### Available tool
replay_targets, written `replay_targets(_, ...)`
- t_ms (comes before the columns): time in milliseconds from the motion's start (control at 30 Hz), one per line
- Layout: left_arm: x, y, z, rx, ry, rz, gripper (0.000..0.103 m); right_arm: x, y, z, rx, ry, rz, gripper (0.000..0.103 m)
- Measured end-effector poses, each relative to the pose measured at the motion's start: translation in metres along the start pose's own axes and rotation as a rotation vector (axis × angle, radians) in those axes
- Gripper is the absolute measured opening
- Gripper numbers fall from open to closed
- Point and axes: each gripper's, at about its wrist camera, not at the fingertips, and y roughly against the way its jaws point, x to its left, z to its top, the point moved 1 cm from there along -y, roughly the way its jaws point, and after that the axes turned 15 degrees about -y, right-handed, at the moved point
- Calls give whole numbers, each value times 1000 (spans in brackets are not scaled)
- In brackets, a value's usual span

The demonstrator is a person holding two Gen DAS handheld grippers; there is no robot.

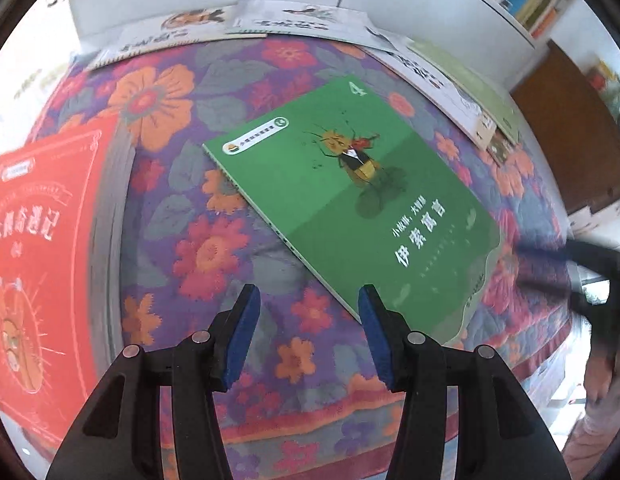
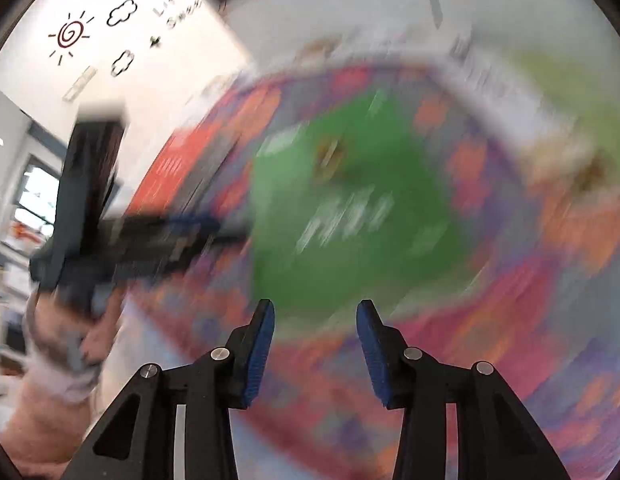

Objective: Organize books
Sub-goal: 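Carry the green book upright with both grippers toward the stacked books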

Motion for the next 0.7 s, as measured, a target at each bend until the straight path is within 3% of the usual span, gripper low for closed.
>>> replay_targets(100, -1, -7, 2, -16, 20, -29, 48, -7, -9, 35, -97, 29, -142, 42)
replay_targets(200, -8, -14, 3, -16, 9, -34, 48, -20, -43, 58, -74, 36, -225, 42)
replay_targets(267, -12, -16, 5, -25, -10, -21, 48, -29, -61, 57, -19, 7, -218, 42)
replay_targets(367, -12, -16, 6, -29, -14, -30, 48, -31, -60, 47, -20, -25, -148, 46)
replay_targets(600, -17, -9, -11, -24, -71, -29, 48, -4, -49, -33, 95, 12, -58, 50)
replay_targets(700, -11, -7, -15, -14, -70, -79, 48, -2, -43, -51, 130, 61, -19, 50)
